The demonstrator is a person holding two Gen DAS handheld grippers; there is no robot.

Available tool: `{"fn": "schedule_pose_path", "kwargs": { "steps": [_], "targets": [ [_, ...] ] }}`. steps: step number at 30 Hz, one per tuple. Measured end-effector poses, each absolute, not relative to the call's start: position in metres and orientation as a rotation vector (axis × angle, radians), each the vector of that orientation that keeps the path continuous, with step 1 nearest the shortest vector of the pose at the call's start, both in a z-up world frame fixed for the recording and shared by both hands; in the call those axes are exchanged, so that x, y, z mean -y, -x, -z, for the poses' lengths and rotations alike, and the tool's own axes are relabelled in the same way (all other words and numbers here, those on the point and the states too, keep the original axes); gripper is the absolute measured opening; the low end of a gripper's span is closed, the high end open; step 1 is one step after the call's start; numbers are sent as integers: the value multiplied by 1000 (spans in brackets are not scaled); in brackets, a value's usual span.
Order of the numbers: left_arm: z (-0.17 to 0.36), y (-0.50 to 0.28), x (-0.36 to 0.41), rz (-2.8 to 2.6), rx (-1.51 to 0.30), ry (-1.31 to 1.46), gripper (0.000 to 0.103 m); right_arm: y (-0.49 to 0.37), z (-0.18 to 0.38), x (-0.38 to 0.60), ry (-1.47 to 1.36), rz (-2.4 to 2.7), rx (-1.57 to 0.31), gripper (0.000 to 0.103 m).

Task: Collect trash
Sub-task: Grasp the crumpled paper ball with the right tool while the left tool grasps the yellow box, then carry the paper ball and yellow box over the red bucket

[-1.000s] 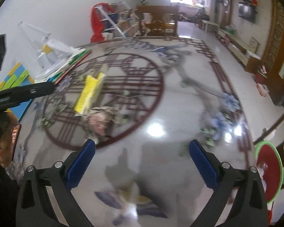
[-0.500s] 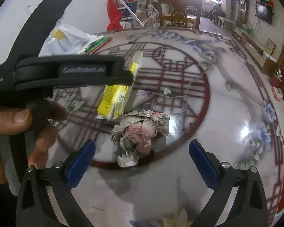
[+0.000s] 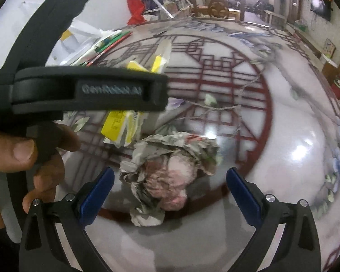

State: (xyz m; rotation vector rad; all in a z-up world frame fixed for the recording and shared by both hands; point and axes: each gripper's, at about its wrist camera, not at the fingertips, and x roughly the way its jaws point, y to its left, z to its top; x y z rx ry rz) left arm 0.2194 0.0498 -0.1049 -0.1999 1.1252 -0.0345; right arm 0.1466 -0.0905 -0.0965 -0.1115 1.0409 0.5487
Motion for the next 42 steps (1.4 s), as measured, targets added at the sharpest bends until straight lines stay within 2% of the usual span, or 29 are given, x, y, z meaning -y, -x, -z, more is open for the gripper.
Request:
{"fn": "schedule_pose_path", "kwargs": {
  "steps": [3, 5, 7, 9, 11, 13, 24, 42],
  "targets": [
    [113, -220, -57, 33, -1131, 217, 92, -146, 102, 87, 134, -554, -1038, 88],
    [115, -219, -60, 44, -1126, 245, 86, -146, 104, 85, 148, -554, -1036, 72],
    [114, -217, -60, 33, -1119, 235, 74, -144, 104, 85, 174, -549, -1019, 61],
    [114, -215, -60, 34, -1114, 232, 73, -144, 103, 86, 168, -549, -1020, 51],
    [113, -213, -62, 35, -1108, 243, 71, -143, 102, 88, 169, -543, -1017, 32],
    [110, -211, -66, 27, -1095, 255, 65, -143, 101, 90, 167, -544, -1019, 25],
    [99, -185, -76, 12, -1077, 301, 54, -129, 88, 118, 140, -533, -987, 21],
    [48, -135, -19, 141, -992, 222, 54, -87, 34, 190, 116, -483, -872, 21]
  ]
}}
